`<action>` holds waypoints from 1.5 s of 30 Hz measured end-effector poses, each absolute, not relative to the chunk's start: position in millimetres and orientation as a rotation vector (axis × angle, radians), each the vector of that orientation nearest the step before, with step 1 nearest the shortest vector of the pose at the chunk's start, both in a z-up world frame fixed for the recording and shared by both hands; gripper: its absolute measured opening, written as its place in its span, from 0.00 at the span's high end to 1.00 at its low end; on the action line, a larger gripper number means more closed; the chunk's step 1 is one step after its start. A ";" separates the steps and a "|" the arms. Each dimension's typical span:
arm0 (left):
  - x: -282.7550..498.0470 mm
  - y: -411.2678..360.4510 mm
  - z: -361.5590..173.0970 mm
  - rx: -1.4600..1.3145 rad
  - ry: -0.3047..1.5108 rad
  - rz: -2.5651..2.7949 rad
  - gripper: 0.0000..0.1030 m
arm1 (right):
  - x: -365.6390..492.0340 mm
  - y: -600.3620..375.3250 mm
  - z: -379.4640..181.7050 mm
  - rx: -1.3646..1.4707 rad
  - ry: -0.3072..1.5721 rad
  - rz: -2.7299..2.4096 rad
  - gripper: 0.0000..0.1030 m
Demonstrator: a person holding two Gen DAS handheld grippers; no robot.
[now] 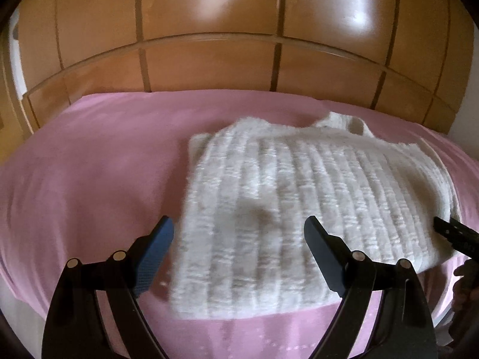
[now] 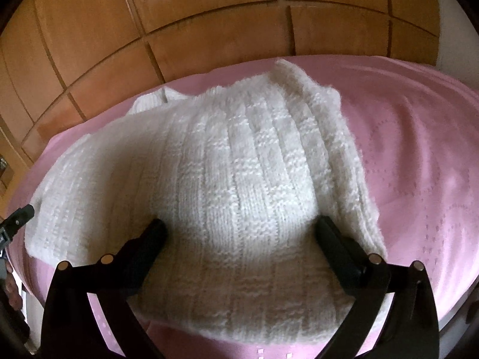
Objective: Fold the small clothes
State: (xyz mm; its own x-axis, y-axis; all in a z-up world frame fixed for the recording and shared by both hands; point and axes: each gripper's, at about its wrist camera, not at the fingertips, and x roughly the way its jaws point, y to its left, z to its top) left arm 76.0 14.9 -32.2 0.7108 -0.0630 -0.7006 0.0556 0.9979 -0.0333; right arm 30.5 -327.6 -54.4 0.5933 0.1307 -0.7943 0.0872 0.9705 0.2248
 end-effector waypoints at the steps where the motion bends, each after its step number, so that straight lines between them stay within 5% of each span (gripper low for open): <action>1: 77.4 19.9 -31.8 -0.017 0.778 -0.063 0.15 | 30.3 -328.0 -54.6 0.251 0.934 0.027 0.02; 4: 95.0 52.6 -28.5 -0.142 0.812 -0.070 0.18 | 28.1 -325.3 -55.1 0.235 0.915 0.019 0.02; 9: 140.8 96.7 -30.0 -0.363 0.895 -0.134 0.39 | 26.2 -323.8 -55.3 0.223 0.906 0.016 0.02; 15: 194.8 91.9 -46.6 -0.449 0.995 -0.216 0.40 | 26.2 -323.0 -55.3 0.217 0.902 0.009 0.02; 16: 201.4 87.3 -48.8 -0.447 1.002 -0.216 0.43 | 25.9 -322.3 -55.1 0.216 0.902 0.006 0.02; 19: 215.9 67.8 -59.5 -0.381 1.027 -0.191 0.74 | 25.9 -321.7 -55.1 0.214 0.899 0.003 0.02; 21: 216.9 57.5 -61.9 -0.288 0.987 -0.126 0.77 | 26.0 -321.8 -55.5 0.212 0.897 0.004 0.02; 24: 220.7 56.1 -71.1 -0.267 0.950 -0.064 0.76 | 25.9 -320.7 -55.7 0.207 0.897 0.002 0.02; 27: 213.1 54.3 -66.4 -0.268 0.932 0.001 0.60 | 24.9 -317.0 -54.4 0.197 0.904 -0.002 0.02; 30: 193.6 44.1 -51.6 -0.204 0.887 0.014 0.59 | 28.2 -310.2 -48.5 0.148 0.939 -0.006 0.02; 36: 143.4 13.8 -22.0 -0.090 0.746 -0.036 0.27 | 42.7 -309.7 -9.0 0.146 0.883 0.060 0.02; 45: 107.7 -29.0 -19.7 -0.007 0.719 -0.129 0.27 | 118.9 -357.8 -42.8 0.276 1.019 0.025 0.02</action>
